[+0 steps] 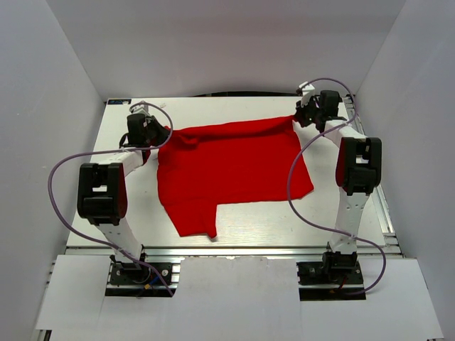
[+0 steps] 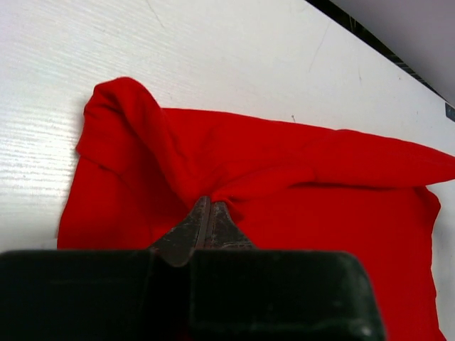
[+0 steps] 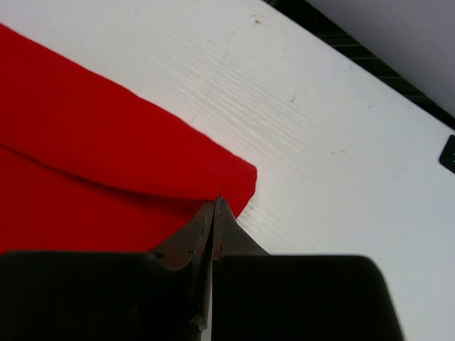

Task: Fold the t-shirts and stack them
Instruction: Fold the flattened tshirt in 1/3 of the way

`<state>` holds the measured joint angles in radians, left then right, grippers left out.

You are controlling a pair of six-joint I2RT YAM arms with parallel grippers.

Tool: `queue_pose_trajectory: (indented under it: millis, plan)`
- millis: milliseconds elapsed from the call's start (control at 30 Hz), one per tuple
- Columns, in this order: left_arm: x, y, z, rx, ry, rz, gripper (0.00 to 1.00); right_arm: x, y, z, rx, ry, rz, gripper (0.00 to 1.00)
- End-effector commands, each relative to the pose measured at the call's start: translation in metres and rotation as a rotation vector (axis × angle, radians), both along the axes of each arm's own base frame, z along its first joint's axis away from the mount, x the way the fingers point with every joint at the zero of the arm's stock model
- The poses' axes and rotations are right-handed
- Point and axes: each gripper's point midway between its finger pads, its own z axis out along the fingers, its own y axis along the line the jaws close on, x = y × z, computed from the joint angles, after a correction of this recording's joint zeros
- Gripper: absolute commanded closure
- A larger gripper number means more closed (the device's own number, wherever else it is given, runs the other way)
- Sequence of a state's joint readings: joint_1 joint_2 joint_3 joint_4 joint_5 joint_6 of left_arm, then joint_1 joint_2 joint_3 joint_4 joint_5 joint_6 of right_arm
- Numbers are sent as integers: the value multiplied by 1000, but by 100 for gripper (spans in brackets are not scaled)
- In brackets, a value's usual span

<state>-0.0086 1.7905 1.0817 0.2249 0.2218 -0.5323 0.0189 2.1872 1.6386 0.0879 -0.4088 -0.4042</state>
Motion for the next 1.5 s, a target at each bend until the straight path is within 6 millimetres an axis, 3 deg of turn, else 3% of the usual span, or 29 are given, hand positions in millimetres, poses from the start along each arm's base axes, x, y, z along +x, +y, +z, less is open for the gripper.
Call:
queue_pose_trajectory:
  millis: [0, 333, 433, 833, 1300, 1367, 1400, 1433, 1467]
  plan:
    - [-7, 4, 31, 20, -64, 1, 100, -8, 4, 25, 9, -66, 47, 100]
    - [-14, 7, 23, 37, -41, 5, 100, -21, 2, 10, -12, -17, 58, 100]
    - [-16, 7, 19, 41, -29, 3, 100, -19, -3, -2, -26, 16, 37, 100]
    - [-28, 13, -13, 77, 59, 12, 100, -12, -9, -9, -46, 39, 5, 100]
    - [-15, 19, -23, 102, 88, 41, 100, -21, -7, -28, -49, 122, 29, 100]
    - [-17, 17, -30, 95, 121, 26, 87, -20, -6, -26, -51, 127, 38, 98]
    - [-17, 14, -32, 91, 134, 16, 77, -21, -6, -27, -53, 136, 39, 93]
    - [-18, 13, -32, 87, 156, -1, 62, -23, -6, -28, -56, 149, 44, 82]
    - [-19, 11, -33, 87, 171, -12, 56, -23, -5, -23, -54, 144, 52, 77]
